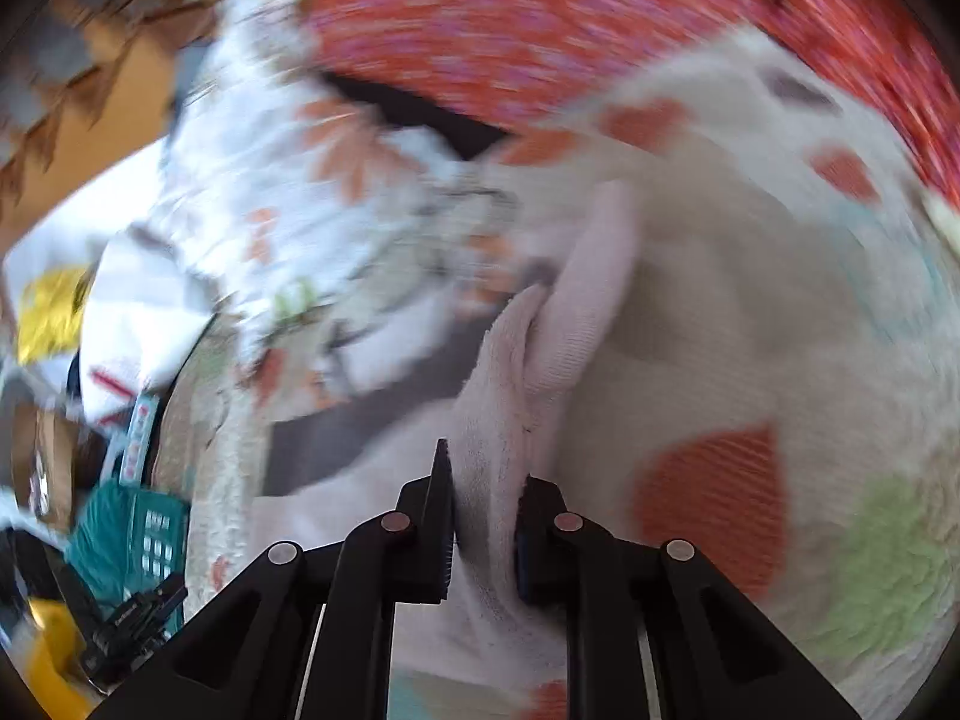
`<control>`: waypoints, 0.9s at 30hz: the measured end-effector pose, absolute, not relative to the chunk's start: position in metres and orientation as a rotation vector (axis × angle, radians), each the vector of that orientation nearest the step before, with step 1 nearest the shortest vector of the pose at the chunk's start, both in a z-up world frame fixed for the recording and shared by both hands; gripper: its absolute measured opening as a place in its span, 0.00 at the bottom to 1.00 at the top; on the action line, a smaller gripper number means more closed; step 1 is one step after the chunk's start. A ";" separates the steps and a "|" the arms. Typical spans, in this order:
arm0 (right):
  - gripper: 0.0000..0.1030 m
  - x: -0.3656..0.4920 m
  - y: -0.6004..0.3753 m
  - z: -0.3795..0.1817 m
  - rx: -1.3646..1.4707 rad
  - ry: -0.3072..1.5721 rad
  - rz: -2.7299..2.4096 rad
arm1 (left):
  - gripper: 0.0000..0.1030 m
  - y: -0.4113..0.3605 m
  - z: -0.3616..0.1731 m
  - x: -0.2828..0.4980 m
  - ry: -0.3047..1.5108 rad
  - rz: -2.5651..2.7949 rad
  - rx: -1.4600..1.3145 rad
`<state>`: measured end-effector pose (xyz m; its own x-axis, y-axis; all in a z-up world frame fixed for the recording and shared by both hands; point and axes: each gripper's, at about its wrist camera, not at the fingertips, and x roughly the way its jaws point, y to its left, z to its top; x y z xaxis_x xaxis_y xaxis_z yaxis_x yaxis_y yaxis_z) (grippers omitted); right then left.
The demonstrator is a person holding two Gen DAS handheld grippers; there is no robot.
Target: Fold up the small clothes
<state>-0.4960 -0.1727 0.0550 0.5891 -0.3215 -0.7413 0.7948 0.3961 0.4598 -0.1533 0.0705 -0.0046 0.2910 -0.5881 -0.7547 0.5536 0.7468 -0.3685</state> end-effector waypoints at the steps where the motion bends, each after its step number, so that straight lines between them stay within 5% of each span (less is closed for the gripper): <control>1: 0.16 -0.466 -0.162 0.061 0.866 0.630 -0.731 | 0.31 0.076 0.000 -0.150 1.010 -0.751 -0.055; 5: 0.16 -0.357 -0.117 0.058 0.737 0.722 -0.598 | 0.34 0.095 0.013 -0.135 0.968 -0.693 -0.098; 12: 0.19 -0.230 -0.041 -0.029 0.554 1.020 -0.459 | 0.34 0.114 0.011 -0.112 1.004 -0.645 -0.172; 14: 0.29 -0.224 -0.031 -0.035 0.510 1.022 -0.444 | 0.35 0.117 0.010 -0.109 1.013 -0.644 -0.191; 17: 0.60 -0.231 -0.029 -0.028 0.612 0.968 -0.323 | 0.40 0.117 0.009 -0.109 1.010 -0.629 -0.204; 27: 0.65 -0.325 -0.060 0.020 0.516 0.915 -0.510 | 0.45 0.071 -0.023 -0.136 1.119 -0.733 -0.105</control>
